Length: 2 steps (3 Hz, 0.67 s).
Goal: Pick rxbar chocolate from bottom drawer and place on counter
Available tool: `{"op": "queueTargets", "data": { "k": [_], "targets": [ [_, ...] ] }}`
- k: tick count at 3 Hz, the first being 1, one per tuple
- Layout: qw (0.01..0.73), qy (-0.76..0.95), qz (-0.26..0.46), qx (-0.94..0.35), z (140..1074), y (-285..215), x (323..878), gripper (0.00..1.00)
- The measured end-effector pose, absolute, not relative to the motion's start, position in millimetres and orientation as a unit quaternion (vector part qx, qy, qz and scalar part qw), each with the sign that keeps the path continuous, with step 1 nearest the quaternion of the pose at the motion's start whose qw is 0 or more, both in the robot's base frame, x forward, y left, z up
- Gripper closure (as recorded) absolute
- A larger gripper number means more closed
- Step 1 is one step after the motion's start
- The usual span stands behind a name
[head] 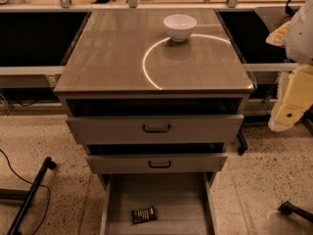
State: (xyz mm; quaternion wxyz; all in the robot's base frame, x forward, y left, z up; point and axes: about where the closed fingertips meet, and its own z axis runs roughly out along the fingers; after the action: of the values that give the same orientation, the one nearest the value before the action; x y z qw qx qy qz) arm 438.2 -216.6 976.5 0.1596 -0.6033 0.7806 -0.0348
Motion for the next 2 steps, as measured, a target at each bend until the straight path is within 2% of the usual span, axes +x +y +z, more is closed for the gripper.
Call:
{"op": "queueTargets", "data": {
  "k": [2],
  "targets": [
    [0.174, 0.775, -0.028, -0.606, 972.9, -215.8, 440.4, 0.0]
  ]
}}
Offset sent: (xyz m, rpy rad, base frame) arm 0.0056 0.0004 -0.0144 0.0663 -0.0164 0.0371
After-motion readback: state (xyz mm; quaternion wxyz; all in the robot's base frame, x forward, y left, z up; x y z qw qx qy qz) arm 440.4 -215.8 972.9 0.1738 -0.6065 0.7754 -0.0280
